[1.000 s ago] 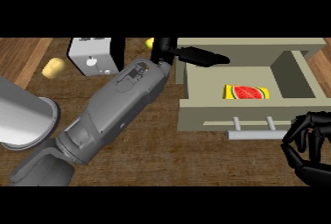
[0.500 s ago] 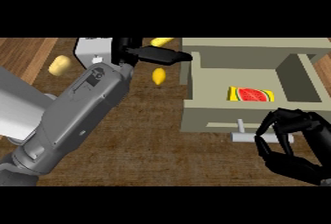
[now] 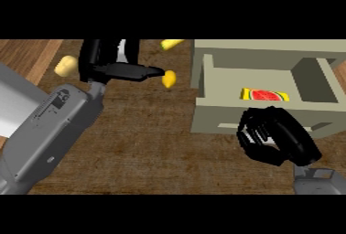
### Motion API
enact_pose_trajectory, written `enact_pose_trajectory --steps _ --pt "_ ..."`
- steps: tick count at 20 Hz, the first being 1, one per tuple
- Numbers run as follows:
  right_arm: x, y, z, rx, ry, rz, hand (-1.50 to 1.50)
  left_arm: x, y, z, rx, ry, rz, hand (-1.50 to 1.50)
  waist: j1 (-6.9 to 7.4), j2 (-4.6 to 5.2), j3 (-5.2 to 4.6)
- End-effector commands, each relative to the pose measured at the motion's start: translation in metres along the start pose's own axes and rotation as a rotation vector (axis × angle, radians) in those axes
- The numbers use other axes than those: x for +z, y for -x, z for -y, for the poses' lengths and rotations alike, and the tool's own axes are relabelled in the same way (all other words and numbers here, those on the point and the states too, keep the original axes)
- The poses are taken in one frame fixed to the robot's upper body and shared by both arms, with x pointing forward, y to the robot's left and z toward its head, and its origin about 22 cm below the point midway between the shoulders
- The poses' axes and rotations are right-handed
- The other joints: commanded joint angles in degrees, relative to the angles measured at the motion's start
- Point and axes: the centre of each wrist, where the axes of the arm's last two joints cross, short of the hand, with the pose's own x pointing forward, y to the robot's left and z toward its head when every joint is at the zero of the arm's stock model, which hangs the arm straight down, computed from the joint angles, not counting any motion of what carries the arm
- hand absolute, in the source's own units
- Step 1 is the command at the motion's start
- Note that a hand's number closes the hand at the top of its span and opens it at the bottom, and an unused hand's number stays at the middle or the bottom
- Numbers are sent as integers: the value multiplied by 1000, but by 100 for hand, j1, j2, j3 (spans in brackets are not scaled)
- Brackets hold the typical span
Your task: Pick up the cup, place it into the drawer and close the drawer
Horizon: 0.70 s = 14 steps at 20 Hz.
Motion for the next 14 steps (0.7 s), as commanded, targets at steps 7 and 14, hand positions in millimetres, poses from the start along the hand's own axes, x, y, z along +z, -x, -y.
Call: enact_pose_trajectory --steps 7,14 --pt "-54 38 -55 271 -114 -21 150 43 -8 -73 2 -39 3 -150 -67 23 4" --pt "-102 75 -71 250 -123 -66 150 58 2 -102 2 -28 -8 -150 -37 82 7"
